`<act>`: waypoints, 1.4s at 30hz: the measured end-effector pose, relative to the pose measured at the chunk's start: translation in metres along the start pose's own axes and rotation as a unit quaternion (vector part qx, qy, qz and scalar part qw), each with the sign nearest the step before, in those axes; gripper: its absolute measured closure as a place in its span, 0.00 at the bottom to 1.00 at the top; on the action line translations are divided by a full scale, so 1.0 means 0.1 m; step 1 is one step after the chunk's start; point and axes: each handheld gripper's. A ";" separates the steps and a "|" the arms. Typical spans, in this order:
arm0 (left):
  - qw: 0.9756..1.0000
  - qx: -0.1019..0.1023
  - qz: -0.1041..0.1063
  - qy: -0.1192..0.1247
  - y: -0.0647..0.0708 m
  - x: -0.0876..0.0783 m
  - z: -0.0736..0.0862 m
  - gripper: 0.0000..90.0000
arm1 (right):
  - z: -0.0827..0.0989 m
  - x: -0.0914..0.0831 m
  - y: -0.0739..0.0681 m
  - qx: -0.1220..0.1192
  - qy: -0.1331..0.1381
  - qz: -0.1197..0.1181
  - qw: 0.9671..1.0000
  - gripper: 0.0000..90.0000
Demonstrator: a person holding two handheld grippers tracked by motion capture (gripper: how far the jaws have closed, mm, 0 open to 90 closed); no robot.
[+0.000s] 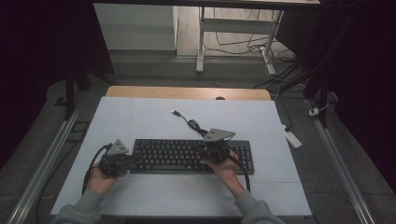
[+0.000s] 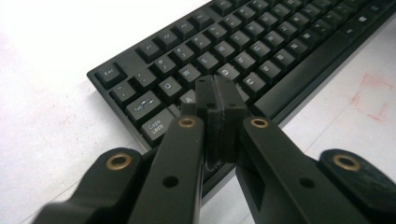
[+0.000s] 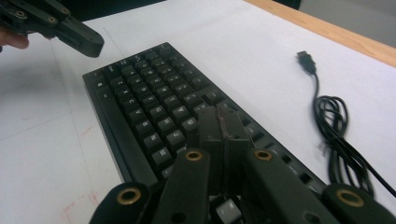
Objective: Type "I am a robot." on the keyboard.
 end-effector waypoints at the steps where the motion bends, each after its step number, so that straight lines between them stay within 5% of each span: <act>1: 1.000 0.000 0.000 0.000 0.00 0.00 0.00 0.99 | -0.01 0.03 -0.01 0.001 -0.002 -0.003 1.000 1.00; 17: 0.999 -0.002 -0.019 -0.029 -0.05 0.14 0.08 0.99 | -0.07 0.46 -0.14 -0.014 -0.033 -0.016 0.999 0.99; 42: 0.999 -0.004 -0.017 -0.038 -0.06 0.16 0.13 0.99 | 0.03 0.65 -0.13 -0.012 -0.078 0.007 0.997 0.99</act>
Point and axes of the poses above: each handheld gripper's, and its own axes: x roughly forward along the jaws, z roughly out of its underside, y roughly to its right, and after that the axes turned 6 degrees about z, right-handed
